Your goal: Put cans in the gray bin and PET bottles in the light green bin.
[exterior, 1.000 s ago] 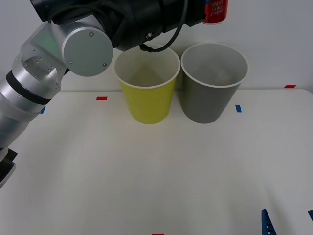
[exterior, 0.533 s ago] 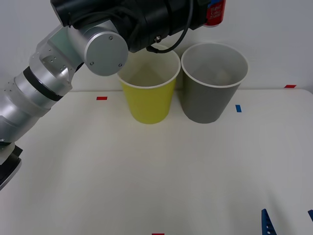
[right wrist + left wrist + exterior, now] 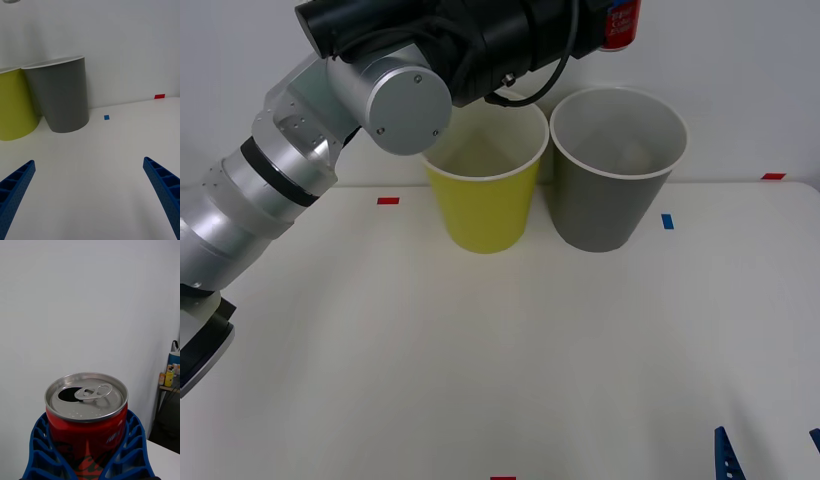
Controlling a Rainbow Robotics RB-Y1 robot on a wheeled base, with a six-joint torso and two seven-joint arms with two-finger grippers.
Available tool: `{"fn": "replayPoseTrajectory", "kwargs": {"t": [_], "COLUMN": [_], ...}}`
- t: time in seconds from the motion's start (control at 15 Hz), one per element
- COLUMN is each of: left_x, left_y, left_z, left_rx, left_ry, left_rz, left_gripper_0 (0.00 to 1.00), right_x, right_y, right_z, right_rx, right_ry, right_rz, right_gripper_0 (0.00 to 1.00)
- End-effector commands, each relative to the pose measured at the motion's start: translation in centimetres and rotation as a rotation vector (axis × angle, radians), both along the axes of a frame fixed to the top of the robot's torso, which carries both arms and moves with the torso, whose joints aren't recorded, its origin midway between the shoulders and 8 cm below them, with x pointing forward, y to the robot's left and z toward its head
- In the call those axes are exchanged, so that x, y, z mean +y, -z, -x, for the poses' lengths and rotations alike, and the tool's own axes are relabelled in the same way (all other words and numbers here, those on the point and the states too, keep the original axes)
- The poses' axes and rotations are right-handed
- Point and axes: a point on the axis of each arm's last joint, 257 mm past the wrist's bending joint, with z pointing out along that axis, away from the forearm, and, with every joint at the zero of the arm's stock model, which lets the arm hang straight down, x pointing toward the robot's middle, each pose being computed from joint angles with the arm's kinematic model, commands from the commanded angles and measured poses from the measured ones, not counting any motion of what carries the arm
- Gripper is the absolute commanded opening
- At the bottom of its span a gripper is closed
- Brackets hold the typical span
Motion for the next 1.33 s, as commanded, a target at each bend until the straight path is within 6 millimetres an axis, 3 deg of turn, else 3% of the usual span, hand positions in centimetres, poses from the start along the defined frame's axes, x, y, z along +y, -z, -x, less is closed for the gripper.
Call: {"fn": "replayPoseTrajectory", "kwargs": {"t": [0.07, 0.33, 0.53, 1.07, 1.33], "left_x": [-0.2, -1.5, -2.5, -2.6, -3.2], "left_y": [-0.2, 2.1, 2.1, 2.7, 3.1], "left_z": [-0.3, -2.2, -1.7, -2.8, -2.3], "left_rx": [-0.009, -0.082, -0.07, -0.07, -0.076], "left_ry": [-0.007, -0.041, -0.022, -0.046, -0.034], "left_rz": [0.018, 0.035, 0.046, 0.029, 0.031], "left_gripper_0": [0.0, 0.0, 0.0, 0.0, 0.0], "right_x": [0.0, 0.0, 0.0, 0.0, 0.0], "right_y": [0.0, 0.0, 0.0, 0.0, 0.0], "right_z": [0.0, 0.0, 0.0, 0.0, 0.0], "right_rx": [0.0, 0.0, 0.0, 0.0, 0.0], "right_ry": [0.0, 0.0, 0.0, 0.0, 0.0], "right_rz": [0.0, 0.0, 0.0, 0.0, 0.0], "right_gripper_0": [1.0, 1.0, 1.0, 1.0, 1.0]}}
